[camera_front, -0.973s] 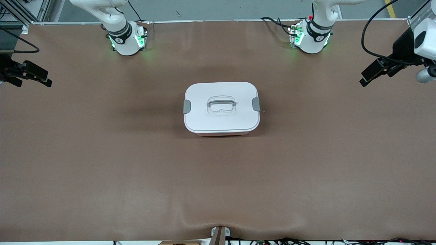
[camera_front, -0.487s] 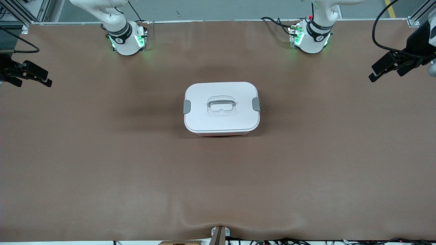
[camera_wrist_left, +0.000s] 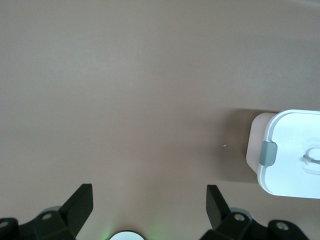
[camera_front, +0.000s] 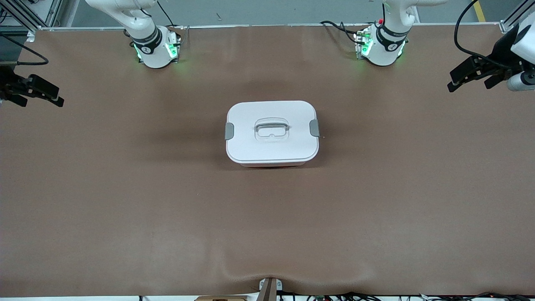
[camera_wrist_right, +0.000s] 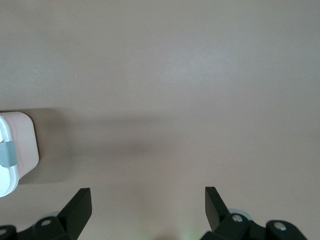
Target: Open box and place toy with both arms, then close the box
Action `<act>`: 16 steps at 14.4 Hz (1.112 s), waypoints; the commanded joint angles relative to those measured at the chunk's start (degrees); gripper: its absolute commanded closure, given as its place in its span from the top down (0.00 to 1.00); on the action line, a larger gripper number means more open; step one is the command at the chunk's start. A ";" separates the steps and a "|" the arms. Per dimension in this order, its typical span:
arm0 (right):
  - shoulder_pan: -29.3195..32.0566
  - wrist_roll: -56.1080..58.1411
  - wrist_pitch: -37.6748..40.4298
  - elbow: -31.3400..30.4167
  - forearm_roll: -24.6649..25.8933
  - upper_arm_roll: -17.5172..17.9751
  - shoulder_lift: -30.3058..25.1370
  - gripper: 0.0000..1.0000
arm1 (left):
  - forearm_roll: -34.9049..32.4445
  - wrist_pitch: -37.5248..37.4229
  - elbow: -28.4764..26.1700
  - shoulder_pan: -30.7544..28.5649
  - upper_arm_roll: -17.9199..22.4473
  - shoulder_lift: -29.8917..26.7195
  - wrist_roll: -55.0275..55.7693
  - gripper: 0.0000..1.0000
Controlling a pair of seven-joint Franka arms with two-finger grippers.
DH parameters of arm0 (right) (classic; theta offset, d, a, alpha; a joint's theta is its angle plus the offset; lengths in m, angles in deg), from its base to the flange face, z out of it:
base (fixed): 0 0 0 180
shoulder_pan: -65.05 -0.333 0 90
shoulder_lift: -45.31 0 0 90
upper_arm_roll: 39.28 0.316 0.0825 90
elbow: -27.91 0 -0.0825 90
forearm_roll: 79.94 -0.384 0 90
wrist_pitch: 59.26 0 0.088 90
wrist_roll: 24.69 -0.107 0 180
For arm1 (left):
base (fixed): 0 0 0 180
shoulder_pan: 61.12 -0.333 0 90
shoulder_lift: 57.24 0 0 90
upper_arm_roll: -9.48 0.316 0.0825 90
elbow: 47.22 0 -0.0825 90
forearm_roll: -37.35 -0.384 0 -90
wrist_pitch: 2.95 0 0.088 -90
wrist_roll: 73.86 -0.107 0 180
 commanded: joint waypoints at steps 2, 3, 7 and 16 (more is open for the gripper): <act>-0.32 0.22 0.68 1.29 -0.34 -0.24 0.61 1.00 | -1.23 -0.45 -0.97 -0.15 0.10 -1.18 -3.44 1.00; -0.32 0.22 0.68 1.29 -0.25 -0.24 0.61 1.00 | -1.23 -0.36 -0.97 -0.15 0.10 -1.18 -3.53 1.00; -0.23 0.13 0.59 1.29 -0.25 -0.24 0.61 1.00 | -1.32 -0.01 -0.97 -0.15 0.19 -1.10 -3.62 1.00; -0.32 0.13 0.68 1.29 -0.25 -0.24 0.61 1.00 | -4.03 -0.01 -0.71 -0.15 0.11 -0.83 -0.73 1.00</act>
